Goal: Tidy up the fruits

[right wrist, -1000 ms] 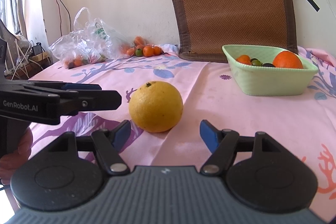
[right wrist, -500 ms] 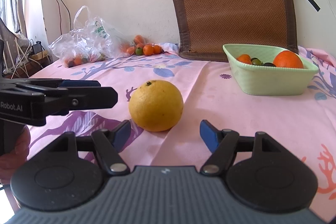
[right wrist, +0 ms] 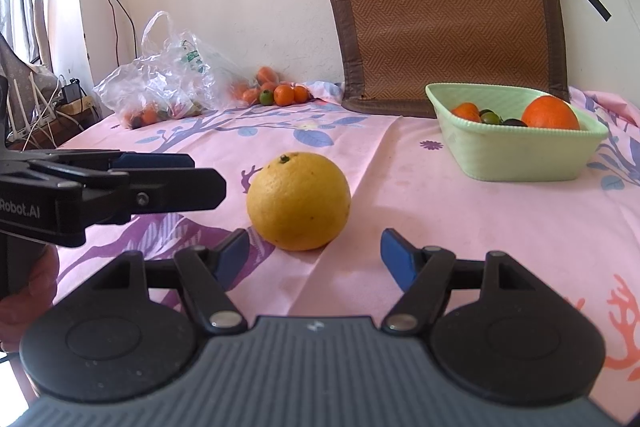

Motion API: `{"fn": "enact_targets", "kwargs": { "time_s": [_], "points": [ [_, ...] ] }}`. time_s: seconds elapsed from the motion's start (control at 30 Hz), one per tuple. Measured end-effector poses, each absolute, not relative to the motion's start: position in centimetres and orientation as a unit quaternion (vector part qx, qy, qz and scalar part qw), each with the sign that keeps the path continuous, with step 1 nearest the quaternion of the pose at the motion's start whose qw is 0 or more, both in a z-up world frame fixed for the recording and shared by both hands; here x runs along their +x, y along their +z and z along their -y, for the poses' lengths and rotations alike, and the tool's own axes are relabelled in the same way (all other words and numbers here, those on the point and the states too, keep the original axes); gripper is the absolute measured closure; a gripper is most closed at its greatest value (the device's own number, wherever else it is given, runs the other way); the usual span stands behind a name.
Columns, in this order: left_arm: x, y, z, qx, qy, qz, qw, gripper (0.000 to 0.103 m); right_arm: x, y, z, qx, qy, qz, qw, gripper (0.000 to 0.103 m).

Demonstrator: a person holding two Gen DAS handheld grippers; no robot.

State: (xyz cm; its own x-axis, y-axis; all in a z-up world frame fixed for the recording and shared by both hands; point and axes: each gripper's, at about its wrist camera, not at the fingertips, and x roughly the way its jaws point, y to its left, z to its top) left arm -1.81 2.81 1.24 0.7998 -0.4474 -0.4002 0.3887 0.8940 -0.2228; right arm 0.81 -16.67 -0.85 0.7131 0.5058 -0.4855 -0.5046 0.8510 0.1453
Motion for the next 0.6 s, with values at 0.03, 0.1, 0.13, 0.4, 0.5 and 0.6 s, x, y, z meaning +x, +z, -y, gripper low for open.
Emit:
{"fn": "enact_targets", "kwargs": {
  "time_s": [0.03,0.1,0.13,0.4,0.5,0.6],
  "points": [
    [-1.8,1.2,-2.8,-0.065,-0.223,-0.227,0.946,0.018,0.8,-0.8,16.7,0.001,0.273,-0.263,0.925,0.029],
    [-1.7,1.2,-2.7,-0.065,-0.228,-0.23,0.944,0.018,0.8,-0.8,16.7,0.001,0.272,-0.261,0.926,0.029],
    [-1.6,1.2,-2.7,-0.065,-0.231,-0.234,0.942,0.018,0.6,-0.8,16.6,0.0,0.271,-0.26,0.927,0.029],
    [0.3,1.1,-1.7,-0.076,-0.258,-0.264,0.926,0.018,0.5,-0.4,15.6,-0.045,0.277,-0.241,0.929,0.029],
    [1.4,1.1,-1.0,-0.07,-0.253,-0.274,0.925,0.021,1.1,-0.1,15.1,-0.07,0.279,-0.233,0.929,0.029],
    [2.9,0.7,-0.5,-0.072,-0.247,-0.296,0.92,0.031,1.7,0.1,14.7,-0.092,0.291,-0.226,0.925,0.03]
  ]
}}
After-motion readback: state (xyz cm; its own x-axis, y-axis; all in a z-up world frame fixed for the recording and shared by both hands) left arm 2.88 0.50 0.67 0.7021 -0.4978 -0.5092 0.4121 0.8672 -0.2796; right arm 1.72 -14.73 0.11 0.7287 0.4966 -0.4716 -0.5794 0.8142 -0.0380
